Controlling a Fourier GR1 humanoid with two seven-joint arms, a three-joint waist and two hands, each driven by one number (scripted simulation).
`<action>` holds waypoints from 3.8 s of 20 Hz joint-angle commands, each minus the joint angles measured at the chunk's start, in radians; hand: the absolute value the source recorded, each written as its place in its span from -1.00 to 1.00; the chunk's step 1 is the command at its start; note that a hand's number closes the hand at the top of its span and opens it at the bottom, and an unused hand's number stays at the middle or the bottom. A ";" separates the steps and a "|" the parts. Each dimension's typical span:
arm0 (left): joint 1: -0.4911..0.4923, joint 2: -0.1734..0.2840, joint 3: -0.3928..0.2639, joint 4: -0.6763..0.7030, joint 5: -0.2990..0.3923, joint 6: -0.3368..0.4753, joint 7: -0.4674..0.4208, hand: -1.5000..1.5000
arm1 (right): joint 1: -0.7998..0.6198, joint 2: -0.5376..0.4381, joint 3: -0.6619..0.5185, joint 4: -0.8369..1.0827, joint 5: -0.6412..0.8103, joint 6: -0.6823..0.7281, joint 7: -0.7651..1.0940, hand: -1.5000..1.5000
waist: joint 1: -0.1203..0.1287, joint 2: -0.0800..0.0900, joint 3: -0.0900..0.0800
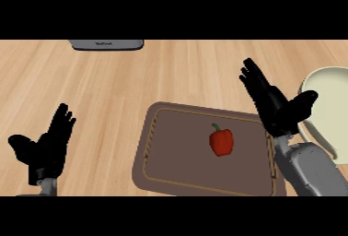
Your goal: Pick the bell pepper from the tray and place it in the pot
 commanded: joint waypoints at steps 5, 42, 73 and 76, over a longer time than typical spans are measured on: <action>-0.185 0.025 0.003 -0.099 -0.017 -0.033 -0.082 0.00 | -0.220 -0.110 -0.066 -0.021 -0.241 0.501 -0.077 1.00 | 0.039 0.024 0.002; -0.250 -0.008 0.064 -0.080 -0.001 -0.101 -0.050 0.00 | -0.214 -0.318 0.165 0.086 0.808 0.828 -0.534 -1.00 | 0.003 0.011 -0.005; -0.258 -0.061 0.120 -0.072 -0.064 -0.161 -0.063 0.00 | -0.106 0.044 0.097 0.282 1.312 0.672 -0.669 -1.00 | 0.005 0.014 -0.004; -0.305 -0.081 0.122 -0.002 -0.071 -0.154 -0.086 0.00 | -0.100 0.081 0.095 0.359 1.350 0.608 -0.699 -1.00 | 0.003 0.015 -0.004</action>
